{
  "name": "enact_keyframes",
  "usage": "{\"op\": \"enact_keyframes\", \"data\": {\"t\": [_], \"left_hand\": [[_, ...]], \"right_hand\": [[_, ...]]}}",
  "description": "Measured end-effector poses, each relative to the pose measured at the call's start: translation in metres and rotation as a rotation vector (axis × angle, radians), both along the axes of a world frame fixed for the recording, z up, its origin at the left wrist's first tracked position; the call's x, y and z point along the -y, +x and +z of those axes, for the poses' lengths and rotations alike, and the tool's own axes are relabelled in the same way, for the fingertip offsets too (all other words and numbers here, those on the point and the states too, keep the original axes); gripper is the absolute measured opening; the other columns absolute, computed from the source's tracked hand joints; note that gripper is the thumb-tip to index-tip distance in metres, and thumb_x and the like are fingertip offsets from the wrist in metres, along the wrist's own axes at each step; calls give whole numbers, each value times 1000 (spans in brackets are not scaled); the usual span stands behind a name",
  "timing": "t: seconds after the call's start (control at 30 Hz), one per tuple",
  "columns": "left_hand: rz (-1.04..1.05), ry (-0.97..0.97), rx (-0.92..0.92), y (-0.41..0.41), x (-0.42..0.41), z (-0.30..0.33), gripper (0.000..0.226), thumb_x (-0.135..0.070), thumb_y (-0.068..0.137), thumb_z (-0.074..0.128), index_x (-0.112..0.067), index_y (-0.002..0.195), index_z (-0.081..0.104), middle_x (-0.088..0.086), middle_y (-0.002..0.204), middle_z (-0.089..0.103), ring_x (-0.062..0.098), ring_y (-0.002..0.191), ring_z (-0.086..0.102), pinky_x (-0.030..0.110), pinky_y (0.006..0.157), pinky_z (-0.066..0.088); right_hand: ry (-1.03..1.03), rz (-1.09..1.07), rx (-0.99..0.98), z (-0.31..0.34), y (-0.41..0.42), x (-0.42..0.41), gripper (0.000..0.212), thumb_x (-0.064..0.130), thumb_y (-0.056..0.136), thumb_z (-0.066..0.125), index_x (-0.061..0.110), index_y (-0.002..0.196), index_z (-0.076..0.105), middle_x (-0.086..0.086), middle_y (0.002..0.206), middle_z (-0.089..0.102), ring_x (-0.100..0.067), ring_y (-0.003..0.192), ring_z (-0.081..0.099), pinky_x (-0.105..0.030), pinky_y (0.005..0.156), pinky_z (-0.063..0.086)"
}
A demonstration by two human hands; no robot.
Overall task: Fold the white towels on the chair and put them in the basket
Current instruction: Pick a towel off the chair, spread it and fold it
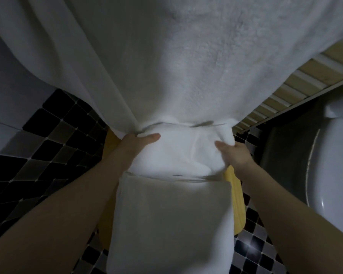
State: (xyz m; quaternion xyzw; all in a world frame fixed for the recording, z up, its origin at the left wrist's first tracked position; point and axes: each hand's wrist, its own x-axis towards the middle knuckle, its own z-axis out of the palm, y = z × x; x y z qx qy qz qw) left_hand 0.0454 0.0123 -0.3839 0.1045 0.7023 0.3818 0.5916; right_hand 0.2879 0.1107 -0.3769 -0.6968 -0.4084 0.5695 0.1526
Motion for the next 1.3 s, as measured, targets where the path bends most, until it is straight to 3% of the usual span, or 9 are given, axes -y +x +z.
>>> {"op": "enact_keyframes", "data": {"t": [0.13,0.33,0.57,0.77,1.0,1.07,1.13,1.2,1.3], "left_hand": [[-7,116,82,-16,-11,20,33,-25,86,63,-19,118,55,2,114,64,19,99,61,36,86,50],[161,274,79,-31,-37,50,13,-11,90,57,-20,96,63,1,99,67,19,91,66,30,72,55],[308,347,-15,-36,-54,65,42,-21,85,63,-11,125,56,6,127,60,24,116,57,40,104,43],[-16,215,-13,-21,-4,61,44,-7,90,55,0,133,46,14,130,56,26,110,58,37,96,46],[-321,159,-21,5,77,67,46,-1,73,56,3,119,57,10,118,59,22,106,57,30,90,48],[-565,22,-139,16,107,58,28,5,78,55,0,105,60,9,109,56,21,99,54,21,77,47],[-846,-171,-231,19,138,39,27,3,72,56,-5,97,63,7,113,53,25,107,52,30,86,48],[-847,-235,-244,26,158,22,24,-8,65,58,-17,87,58,7,112,55,30,107,54,41,93,49],[-704,-158,-506,51,166,19,31,-33,77,62,-18,101,49,-4,104,45,17,97,49,29,77,42]], "right_hand": [[85,-79,-167,29,-1,-17,25,17,91,60,6,113,63,-19,118,64,-36,112,59,-52,100,45],[158,-149,-251,61,-26,-46,12,17,95,53,22,90,62,0,90,64,-22,90,61,-36,83,48],[234,-165,-294,81,-38,-70,15,14,95,51,26,92,60,2,88,64,-15,81,62,-29,68,50],[185,3,-257,68,3,-39,36,-5,86,52,6,120,58,-8,107,66,-27,97,62,-38,81,50],[71,345,-184,84,82,48,32,-20,66,49,5,77,66,9,64,68,-10,71,65,-27,71,47],[29,590,-22,78,103,81,35,-17,74,52,11,72,73,10,67,67,-6,76,65,-20,73,50],[-16,799,254,60,121,102,49,-11,80,50,28,62,73,7,77,67,-18,89,63,-29,83,50],[-18,890,428,48,129,117,35,-3,84,48,24,82,71,0,94,67,-23,98,60,-29,86,48],[85,826,377,44,123,139,25,22,93,53,12,115,59,-8,116,57,-15,93,54,-16,75,43]]}}
